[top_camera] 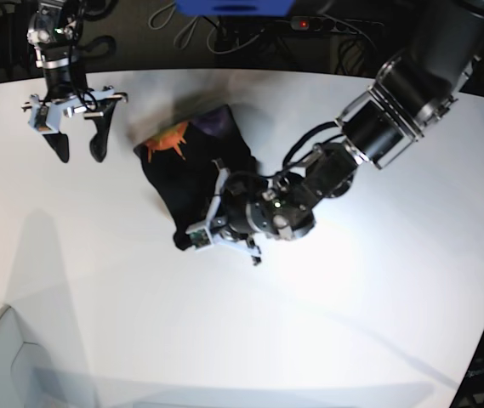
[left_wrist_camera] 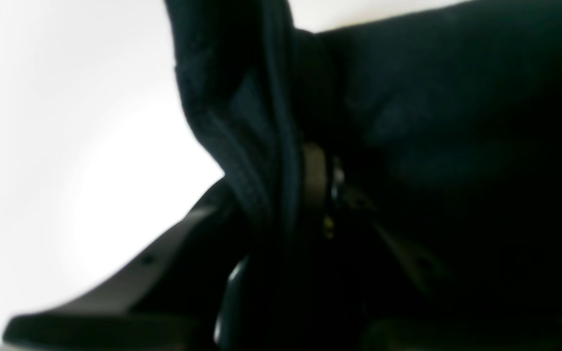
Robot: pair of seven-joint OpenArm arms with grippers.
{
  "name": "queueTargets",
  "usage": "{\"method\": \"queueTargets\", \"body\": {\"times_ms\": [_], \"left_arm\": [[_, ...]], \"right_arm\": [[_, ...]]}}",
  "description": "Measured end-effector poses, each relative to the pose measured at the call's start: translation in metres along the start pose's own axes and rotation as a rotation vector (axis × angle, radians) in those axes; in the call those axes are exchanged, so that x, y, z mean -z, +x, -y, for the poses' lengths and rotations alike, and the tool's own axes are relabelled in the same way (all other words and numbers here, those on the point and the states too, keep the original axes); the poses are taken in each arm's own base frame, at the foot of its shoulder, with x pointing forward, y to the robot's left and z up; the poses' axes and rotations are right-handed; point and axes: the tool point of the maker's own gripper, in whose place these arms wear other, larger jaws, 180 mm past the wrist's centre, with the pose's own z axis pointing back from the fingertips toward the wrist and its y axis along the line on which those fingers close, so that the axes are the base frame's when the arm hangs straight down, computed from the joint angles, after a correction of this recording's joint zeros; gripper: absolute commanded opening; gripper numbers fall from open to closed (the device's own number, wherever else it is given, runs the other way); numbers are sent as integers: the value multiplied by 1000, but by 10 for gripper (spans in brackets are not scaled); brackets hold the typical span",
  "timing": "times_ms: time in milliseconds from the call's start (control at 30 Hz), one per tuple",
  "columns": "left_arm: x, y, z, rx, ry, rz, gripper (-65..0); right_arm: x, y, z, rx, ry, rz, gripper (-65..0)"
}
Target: Layout the t-shirt on the table in an organized manner, then fold the t-shirt properly
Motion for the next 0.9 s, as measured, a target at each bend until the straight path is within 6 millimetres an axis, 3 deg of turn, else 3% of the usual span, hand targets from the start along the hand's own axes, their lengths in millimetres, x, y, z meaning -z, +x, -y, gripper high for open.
{"method": "queueTargets", "body": {"times_ms": [267,467,667,767,900], "left_arm": [[6,17,5,229,-14,-23,-649],[17,44,16,397,16,-20,-649],[23,32,27,494,-66,-85,-643],[23,33,26,490,-58,-82,-556],[20,35,14,446,-28,-73,-367]], "right_arm": [[-13,-13,0,4,-6,-44,-250],[-18,-17,-2,52,-43,-38,-250],[-27,-24,1,60,-63,-62,-250],[-26,-23,1,59,-63,-59,-250],[-27,-23,1,59,-63,-60,-250]]}}
